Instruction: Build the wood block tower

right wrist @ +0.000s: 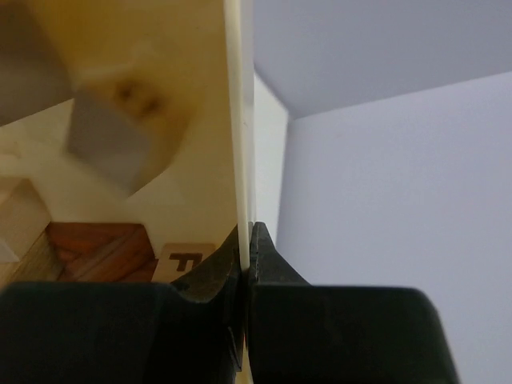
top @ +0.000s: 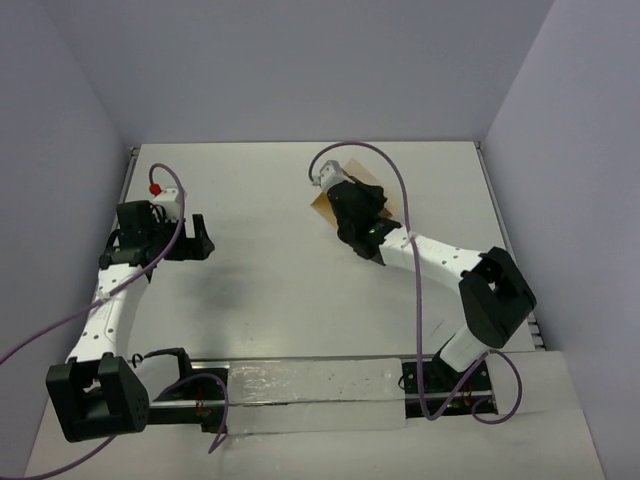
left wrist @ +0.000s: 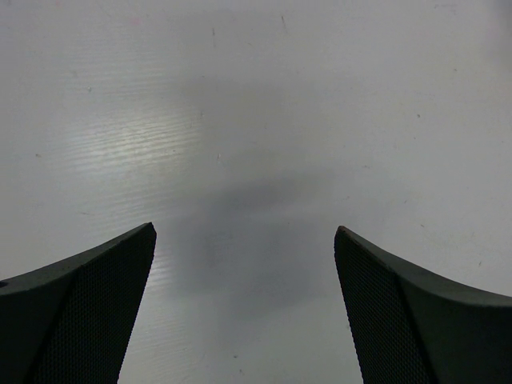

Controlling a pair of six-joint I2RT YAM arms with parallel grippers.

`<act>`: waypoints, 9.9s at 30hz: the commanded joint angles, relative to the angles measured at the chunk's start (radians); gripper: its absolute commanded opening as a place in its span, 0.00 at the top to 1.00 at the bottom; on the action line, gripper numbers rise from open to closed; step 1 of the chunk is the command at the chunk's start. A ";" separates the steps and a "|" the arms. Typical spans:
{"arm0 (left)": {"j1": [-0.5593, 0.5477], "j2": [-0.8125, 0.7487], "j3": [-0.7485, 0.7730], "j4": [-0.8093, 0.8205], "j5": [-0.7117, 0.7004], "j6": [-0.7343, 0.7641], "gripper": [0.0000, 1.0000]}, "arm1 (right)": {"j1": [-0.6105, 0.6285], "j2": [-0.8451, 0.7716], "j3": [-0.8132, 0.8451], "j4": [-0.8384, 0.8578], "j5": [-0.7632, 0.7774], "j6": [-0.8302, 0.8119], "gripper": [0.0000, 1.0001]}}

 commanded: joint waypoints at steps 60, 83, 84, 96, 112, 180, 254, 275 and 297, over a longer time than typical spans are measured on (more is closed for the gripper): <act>0.175 -0.043 0.046 -0.044 0.194 0.060 0.01 | 0.274 0.388 -0.100 1.663 0.104 -1.189 1.00; 0.176 -0.045 0.045 -0.041 0.203 0.064 0.01 | 0.310 0.326 -0.126 1.662 0.118 -1.159 1.00; 0.175 -0.045 0.049 -0.049 0.205 0.068 0.01 | 0.291 0.326 -0.115 1.663 0.103 -1.163 1.00; 0.175 -0.053 0.046 -0.048 0.215 0.072 0.01 | 0.306 0.260 -0.127 1.613 0.106 -1.129 1.00; 0.176 -0.060 0.045 -0.051 0.229 0.079 0.01 | 0.149 0.048 -0.076 0.760 0.268 -0.476 1.00; 0.177 -0.016 0.046 -0.068 0.270 0.104 0.01 | -1.149 0.628 1.011 -0.972 -1.030 0.276 0.98; 0.174 -0.050 0.040 -0.086 0.331 0.146 0.01 | -0.075 0.365 0.541 -0.840 -0.898 0.042 0.19; 0.174 -0.027 0.047 -0.088 0.327 0.143 0.01 | -0.032 0.545 0.656 -0.868 -0.974 -0.046 0.37; 0.175 -0.007 0.051 -0.090 0.322 0.140 0.01 | 0.006 0.610 0.600 -0.900 -1.000 -0.087 0.59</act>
